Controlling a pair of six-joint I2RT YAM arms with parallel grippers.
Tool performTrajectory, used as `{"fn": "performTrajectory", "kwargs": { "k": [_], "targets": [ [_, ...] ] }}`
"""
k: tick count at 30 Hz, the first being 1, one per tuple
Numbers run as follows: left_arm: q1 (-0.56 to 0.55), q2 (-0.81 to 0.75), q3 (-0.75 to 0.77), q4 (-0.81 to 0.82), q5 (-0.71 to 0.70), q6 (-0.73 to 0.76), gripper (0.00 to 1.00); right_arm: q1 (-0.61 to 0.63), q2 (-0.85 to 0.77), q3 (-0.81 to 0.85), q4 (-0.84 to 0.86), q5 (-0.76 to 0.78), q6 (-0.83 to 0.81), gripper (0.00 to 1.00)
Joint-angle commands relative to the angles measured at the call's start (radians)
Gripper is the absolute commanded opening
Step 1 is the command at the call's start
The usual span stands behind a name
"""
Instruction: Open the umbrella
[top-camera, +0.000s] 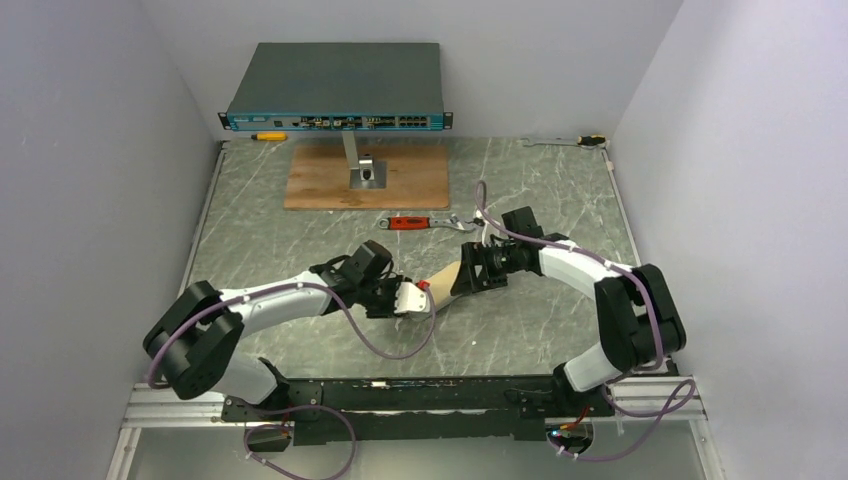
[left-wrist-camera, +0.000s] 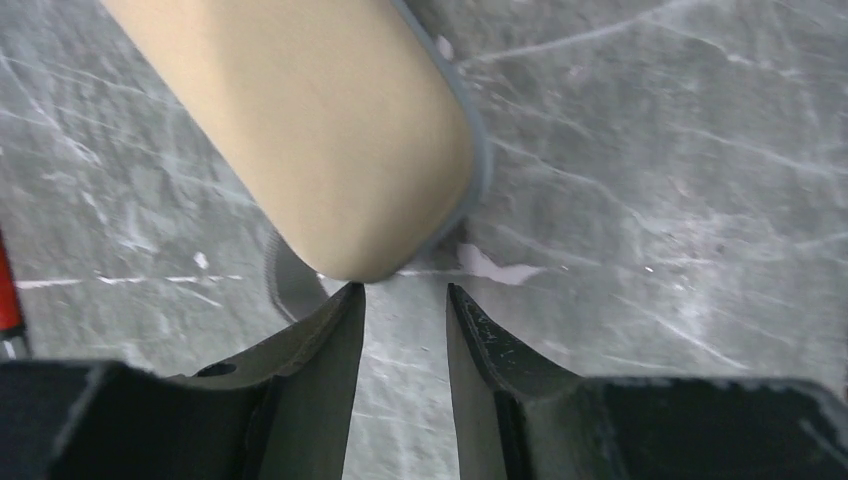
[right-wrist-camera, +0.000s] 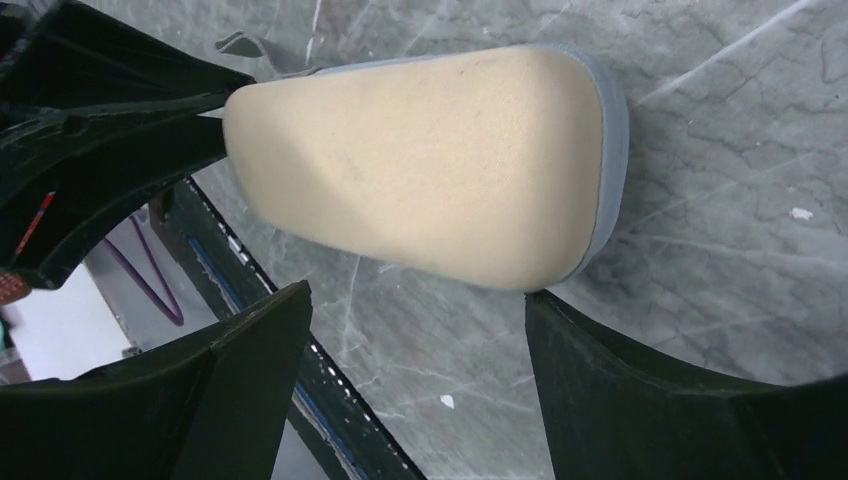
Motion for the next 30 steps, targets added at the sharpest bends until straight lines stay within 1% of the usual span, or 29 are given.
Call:
{"fn": "performTrajectory", "kwargs": {
  "k": [1, 4, 5, 6, 7, 10, 14, 16, 18, 21, 23, 26, 30],
  "targets": [
    [-0.007, 0.046, 0.093, 0.065, 0.015, 0.024, 0.41, 0.005, 0.065, 0.057, 0.075, -0.035, 0.056, 0.82],
    [-0.039, 0.074, 0.117, 0.085, 0.036, 0.007, 0.41, 0.005, 0.1, 0.107, 0.054, -0.025, 0.051, 0.87],
    [-0.057, 0.08, 0.119, 0.095, 0.031, 0.007, 0.41, 0.004, 0.112, 0.124, 0.049, -0.019, 0.049, 0.91],
    [-0.07, 0.084, 0.119, 0.106, 0.031, 0.005, 0.42, 0.003, 0.123, 0.138, 0.043, -0.016, 0.047, 0.93],
    [-0.078, 0.081, 0.117, 0.12, 0.042, -0.004, 0.43, 0.004, 0.132, 0.153, 0.04, -0.012, 0.044, 0.93],
    [-0.083, 0.087, 0.119, 0.123, 0.069, -0.026, 0.43, 0.001, 0.167, 0.178, 0.039, -0.023, 0.04, 0.9],
    [-0.086, 0.082, 0.102, 0.122, 0.06, -0.038, 0.42, -0.001, 0.215, 0.198, 0.038, -0.045, 0.031, 0.83],
    [-0.081, 0.074, 0.093, 0.118, 0.039, -0.071, 0.42, -0.002, 0.228, 0.194, 0.042, -0.053, 0.019, 0.76],
    [-0.074, 0.052, 0.076, 0.1, 0.041, -0.108, 0.42, -0.004, 0.239, 0.18, 0.051, -0.06, -0.008, 0.67],
    [-0.073, -0.029, 0.012, 0.115, 0.046, -0.156, 0.43, -0.011, 0.256, 0.172, 0.049, -0.072, -0.044, 0.54],
    [-0.091, -0.103, -0.038, 0.141, 0.041, -0.181, 0.43, -0.013, 0.266, 0.172, 0.049, -0.071, -0.056, 0.51],
    [-0.151, -0.196, -0.085, 0.167, 0.007, -0.215, 0.43, -0.015, 0.275, 0.169, 0.056, -0.071, -0.066, 0.45],
    [-0.241, -0.232, -0.108, 0.187, -0.001, -0.248, 0.42, -0.016, 0.285, 0.17, 0.055, -0.062, -0.057, 0.43]
  ]
}}
